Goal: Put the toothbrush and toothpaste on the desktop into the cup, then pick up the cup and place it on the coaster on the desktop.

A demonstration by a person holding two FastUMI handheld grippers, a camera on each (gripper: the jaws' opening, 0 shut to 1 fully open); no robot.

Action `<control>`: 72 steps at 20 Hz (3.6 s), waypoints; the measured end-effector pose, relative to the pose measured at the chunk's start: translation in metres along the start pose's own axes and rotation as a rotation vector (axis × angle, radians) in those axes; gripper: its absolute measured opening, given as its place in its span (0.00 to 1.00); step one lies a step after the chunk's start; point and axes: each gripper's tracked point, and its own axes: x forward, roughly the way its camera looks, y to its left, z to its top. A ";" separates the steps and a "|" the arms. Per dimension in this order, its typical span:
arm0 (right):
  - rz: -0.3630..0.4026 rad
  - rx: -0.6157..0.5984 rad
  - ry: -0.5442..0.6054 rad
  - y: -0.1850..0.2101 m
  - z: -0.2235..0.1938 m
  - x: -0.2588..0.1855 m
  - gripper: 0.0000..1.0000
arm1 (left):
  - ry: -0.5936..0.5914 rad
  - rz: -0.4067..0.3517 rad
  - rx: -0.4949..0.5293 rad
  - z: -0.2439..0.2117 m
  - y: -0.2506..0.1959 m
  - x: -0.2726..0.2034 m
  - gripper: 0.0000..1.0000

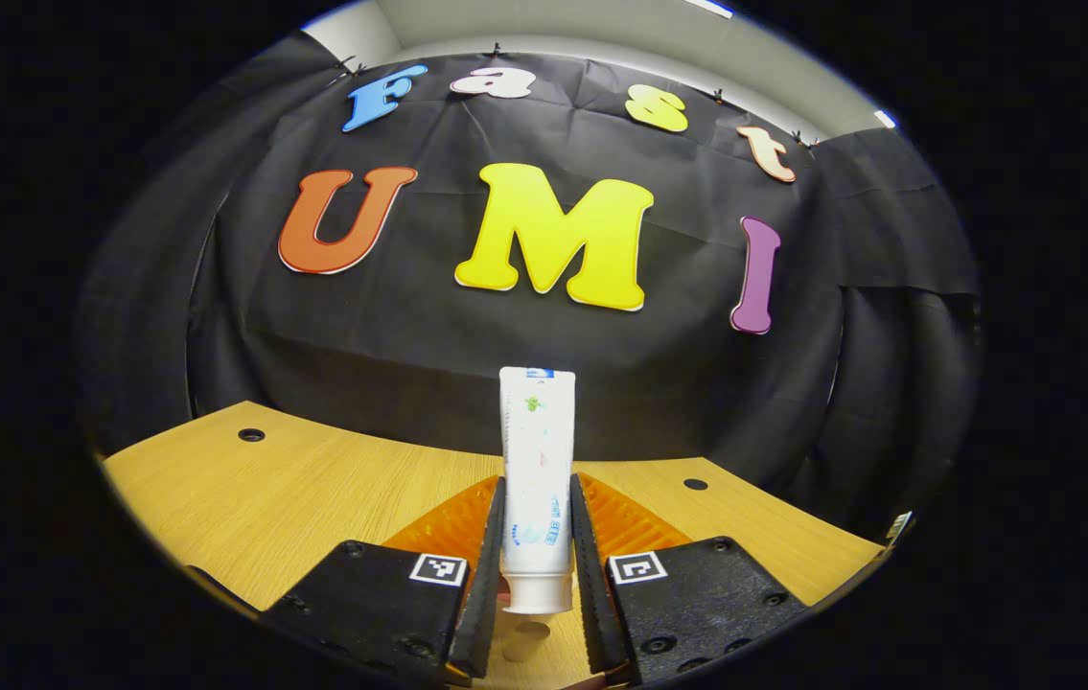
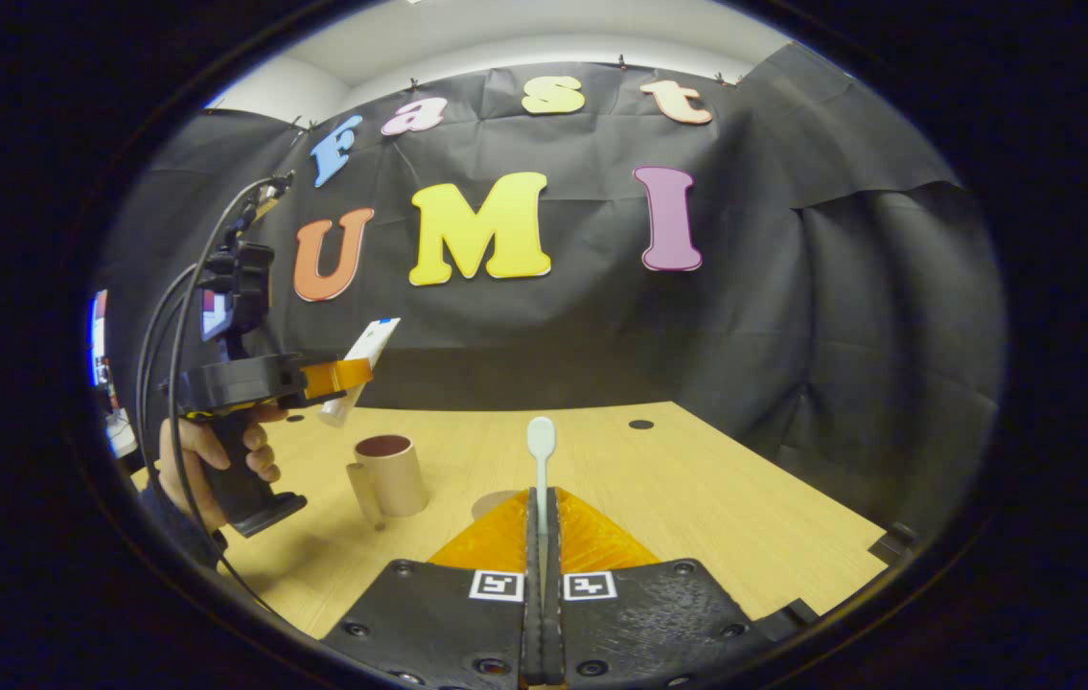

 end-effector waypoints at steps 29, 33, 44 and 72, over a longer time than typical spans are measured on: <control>0.041 -0.017 0.011 0.017 0.007 0.015 0.00 | -0.068 0.124 0.123 0.020 0.007 -0.066 0.98; 0.039 -0.035 -0.010 0.033 0.024 0.029 0.01 | -0.084 0.137 0.107 0.019 0.017 -0.100 0.97; 0.138 -0.004 -0.035 0.112 0.090 0.101 0.00 | -0.020 0.198 0.068 0.053 0.062 -0.174 0.96; 0.280 -0.132 -0.155 0.203 0.096 0.167 0.96 | 0.062 0.253 0.060 0.029 0.107 -0.163 0.97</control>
